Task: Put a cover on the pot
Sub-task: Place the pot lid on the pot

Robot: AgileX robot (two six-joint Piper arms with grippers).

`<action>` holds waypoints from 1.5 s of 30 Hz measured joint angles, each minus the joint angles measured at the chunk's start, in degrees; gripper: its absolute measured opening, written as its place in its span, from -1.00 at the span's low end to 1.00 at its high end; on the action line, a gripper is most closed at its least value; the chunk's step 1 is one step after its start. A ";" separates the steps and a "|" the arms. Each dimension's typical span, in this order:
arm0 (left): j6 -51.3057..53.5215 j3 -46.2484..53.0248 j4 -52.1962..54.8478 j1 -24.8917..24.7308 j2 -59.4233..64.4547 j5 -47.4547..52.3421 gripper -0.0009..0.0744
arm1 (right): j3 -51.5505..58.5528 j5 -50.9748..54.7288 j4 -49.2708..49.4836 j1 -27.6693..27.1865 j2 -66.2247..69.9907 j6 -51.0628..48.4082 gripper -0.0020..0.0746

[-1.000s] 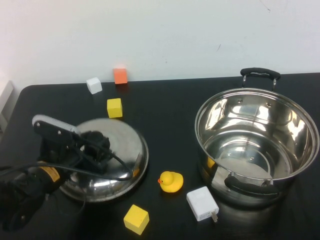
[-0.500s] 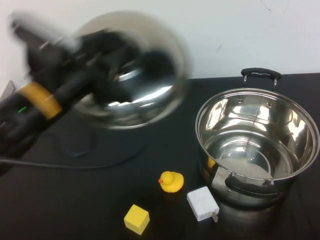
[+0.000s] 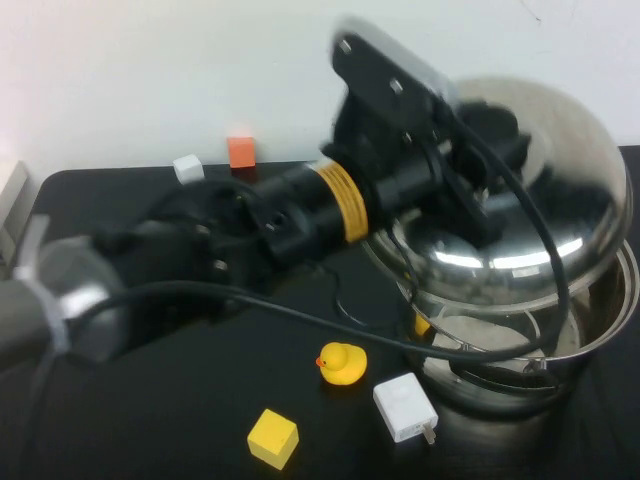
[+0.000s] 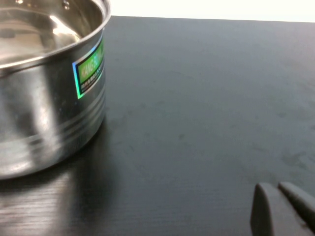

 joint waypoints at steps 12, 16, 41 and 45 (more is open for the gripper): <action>-0.36 -0.44 -0.60 -0.48 9.45 -6.04 -0.10 | 0.00 0.00 0.00 0.00 0.00 0.00 -0.95; -0.36 -0.44 -1.42 -0.56 9.90 -6.24 -0.10 | 0.00 0.00 0.00 0.00 0.00 0.00 -0.95; -10.97 -8.51 12.99 -0.56 15.72 1.05 -0.10 | 0.00 0.00 0.00 0.00 0.00 0.00 -0.95; -10.74 -8.51 13.54 -0.56 16.16 -0.74 -0.10 | 0.00 0.00 0.00 0.00 0.00 0.00 -0.95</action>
